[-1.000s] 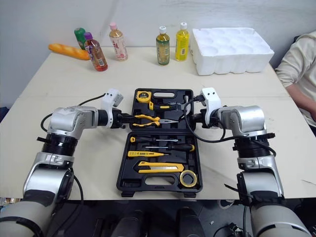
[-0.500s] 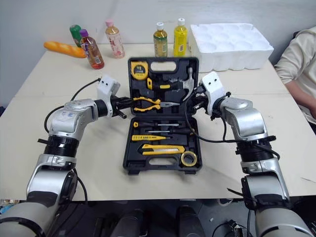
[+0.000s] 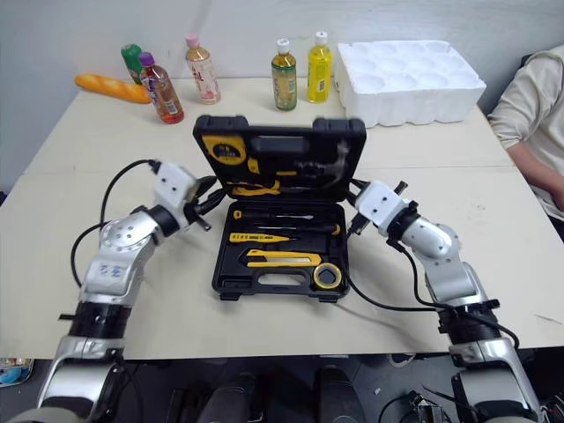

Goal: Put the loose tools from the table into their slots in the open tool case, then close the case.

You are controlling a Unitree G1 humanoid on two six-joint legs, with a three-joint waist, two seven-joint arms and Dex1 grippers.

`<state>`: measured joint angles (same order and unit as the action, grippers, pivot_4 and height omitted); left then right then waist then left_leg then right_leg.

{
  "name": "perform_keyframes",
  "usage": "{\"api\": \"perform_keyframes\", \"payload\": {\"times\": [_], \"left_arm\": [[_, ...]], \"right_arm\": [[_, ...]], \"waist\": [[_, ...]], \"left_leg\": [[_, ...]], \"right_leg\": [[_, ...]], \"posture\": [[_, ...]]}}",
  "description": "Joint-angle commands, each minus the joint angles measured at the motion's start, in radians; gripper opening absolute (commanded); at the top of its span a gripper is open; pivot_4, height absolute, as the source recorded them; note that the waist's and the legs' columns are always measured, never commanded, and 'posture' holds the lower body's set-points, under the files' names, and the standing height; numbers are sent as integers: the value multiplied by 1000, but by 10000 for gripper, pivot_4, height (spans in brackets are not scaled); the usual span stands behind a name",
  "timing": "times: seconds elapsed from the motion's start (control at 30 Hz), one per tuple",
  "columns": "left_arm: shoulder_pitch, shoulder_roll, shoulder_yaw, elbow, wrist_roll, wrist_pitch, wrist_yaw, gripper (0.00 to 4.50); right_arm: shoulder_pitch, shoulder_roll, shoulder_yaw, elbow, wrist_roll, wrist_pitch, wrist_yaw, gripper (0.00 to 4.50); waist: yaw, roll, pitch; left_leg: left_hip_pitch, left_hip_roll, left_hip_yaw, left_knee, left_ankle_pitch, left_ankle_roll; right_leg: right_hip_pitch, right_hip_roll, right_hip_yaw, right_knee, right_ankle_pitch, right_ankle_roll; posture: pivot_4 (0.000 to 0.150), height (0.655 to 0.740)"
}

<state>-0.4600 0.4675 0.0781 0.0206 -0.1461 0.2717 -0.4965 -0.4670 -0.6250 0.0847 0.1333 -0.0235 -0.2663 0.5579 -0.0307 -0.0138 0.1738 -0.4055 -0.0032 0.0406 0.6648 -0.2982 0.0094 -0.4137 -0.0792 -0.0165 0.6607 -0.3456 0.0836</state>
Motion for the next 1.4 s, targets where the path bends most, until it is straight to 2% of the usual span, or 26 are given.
{"api": "perform_keyframes", "payload": {"times": [0.03, 0.1, 0.13, 0.23, 0.3, 0.4, 0.43, 0.47, 0.53, 0.63, 0.67, 0.77, 0.83, 0.93, 0.97, 1.03, 1.07, 1.27, 1.3, 1.4], "left_arm": [[82, 58, 122, -198, -155, 135, -61, 32186], [163, 112, 189, -286, -255, 262, -108, 41988], [224, 157, 232, -338, -340, 352, -161, 45000], [445, 317, 382, -444, -520, 499, -369, 45000], [583, 409, 486, -440, -562, 537, -487, 45000], [679, 493, 588, -337, -554, 537, -567, 45000], [682, 511, 608, -296, -553, 540, -579, 45000], [671, 523, 618, -256, -552, 538, -584, 45000], [629, 534, 611, -191, -540, 518, -575, 45000], [573, 537, 571, -155, -523, 500, -553, 45000], [558, 535, 559, -158, -523, 498, -549, 45000], [511, 528, 524, -164, -526, 491, -537, 45000], [477, 521, 495, -163, -524, 486, -527, 45000], [404, 502, 432, -142, -506, 465, -506, 45000], [343, 483, 376, -119, -478, 439, -485, 42468], [238, 447, 286, -71, -436, 411, -457, 36621], [190, 430, 243, -44, -406, 393, -445, 31986], [-133, 291, 16, 228, -249, 305, -416, 2193], [-186, 264, -16, 289, -220, 281, -419, 332], [-320, 192, -85, 468, -142, 196, -419, 332]], "right_arm": [[59, -56, -78, -215, 100, -51, 74, 27777], [142, -123, -109, -348, 171, 10, 151, 37929], [211, -175, -139, -431, 250, 81, 209, 42759], [430, -319, -294, -608, 485, 293, 357, 42759], [579, -394, -433, -664, 614, 433, 458, 42759], [763, -453, -644, -652, 767, 660, 579, 42759], [805, -460, -696, -636, 797, 714, 610, 42759], [838, -466, -733, -615, 817, 762, 637, 42759], [879, -467, -765, -572, 812, 801, 677, 42759], [880, -454, -750, -535, 770, 792, 688, 42759], [872, -449, -746, -533, 770, 795, 687, 42759], [851, -443, -731, -541, 770, 805, 681, 42759], [842, -441, -718, -557, 768, 809, 674, 42759], [829, -432, -675, -593, 756, 810, 665, 42759], [818, -429, -632, -622, 753, 813, 653, 43197], [792, -424, -556, -659, 740, 820, 630, 37774], [775, -423, -519, -667, 733, 823, 621, 34687], [651, -407, -291, -652, 642, 808, 583, 3023], [629, -402, -259, -645, 631, 810, 581, 516], [574, -389, -183, -622, 595, 804, 581, 516]], "waist": [[0, 0, 0], [3, 0, 0], [4, 0, 0], [5, 1, 1], [5, 2, 2], [12, 0, 5], [16, 0, 6], [20, 1, 5], [28, 1, 5], [28, 1, 5], [28, 1, 5], [27, 2, 4], [26, 2, 4], [27, 2, 4], [27, 2, 4], [33, 2, 5], [34, 2, 5], [32, 0, 4], [32, 0, 4], [32, -1, 4]], "left_leg": [[1, 0, 0, 0, 0, 0], [2, 1, -1, 0, 0, 0], [2, 1, -1, 0, 0, 0], [4, 1, -4, -1, -1, 0], [5, 1, -5, -1, -2, 2], [30, 2, -8, -8, -12, 11], [41, 3, -8, -13, -12, 10], [49, 4, -7, -19, -15, 5], [51, 5, -6, -19, -17, 4], [47, 5, -5, -19, -16, 9], [46, 5, -5, -19, -16, 9], [42, 5, -5, -20, -18, 7], [33, 5, -5, -19, -16, 5], [32, 5, -4, -19, -15, 2], [33, 6, -4, -19, -15, 3], [33, 5, -5, -17, -15, 6], [33, 5, -5, -17, -13, 7], [33, 3, -4, -15, -11, 7], [32, 3, -4, -15, -9, 4], [30, 3, -3, -13, -7, 1]], "right_leg": [[1, 0, 0, 0, 0, 0], [2, 0, 0, 0, 0, 0], [3, 0, 0, -1, 0, 0], [7, 0, -1, -4, 0, 0], [11, -1, -1, -7, 0, 0], [39, -2, -4, -23, -2, -3], [50, -2, -5, -29, -4, -8], [58, -2, -5, -36, -10, -20], [60, -2, -5, -37, -11, -22], [55, -2, -4, -36, -11, -21], [53, -2, -4, -36, -3, -8], [49, -2, -5, -36, -4, -8], [40, -1, -5, -34, -3, -8], [39, 0, -5, -33, -3, -7], [39, 0, -5, -33, -3, -7], [39, 0, -5, -31, -2, -6], [40, 0, -5, -30, -1, -4], [39, 0, -4, -28, 0, -1], [38, 0, -4, -28, 0, -1], [37, 1, -4, -27, 0, -1]], "posture": [[1500, 7400], [1500, 7400], [1500, 7400], [1500, 7400], [1500, 7400], [1500, 7400], [1500, 7400], [1500, 7400], [1500, 7400], [1500, 7400], [1500, 7400], [1500, 7400], [1500, 7400], [1500, 7400], [1500, 7400], [1500, 7400], [1500, 7400], [1500, 7400], [1500, 7400], [1500, 7400]]}}
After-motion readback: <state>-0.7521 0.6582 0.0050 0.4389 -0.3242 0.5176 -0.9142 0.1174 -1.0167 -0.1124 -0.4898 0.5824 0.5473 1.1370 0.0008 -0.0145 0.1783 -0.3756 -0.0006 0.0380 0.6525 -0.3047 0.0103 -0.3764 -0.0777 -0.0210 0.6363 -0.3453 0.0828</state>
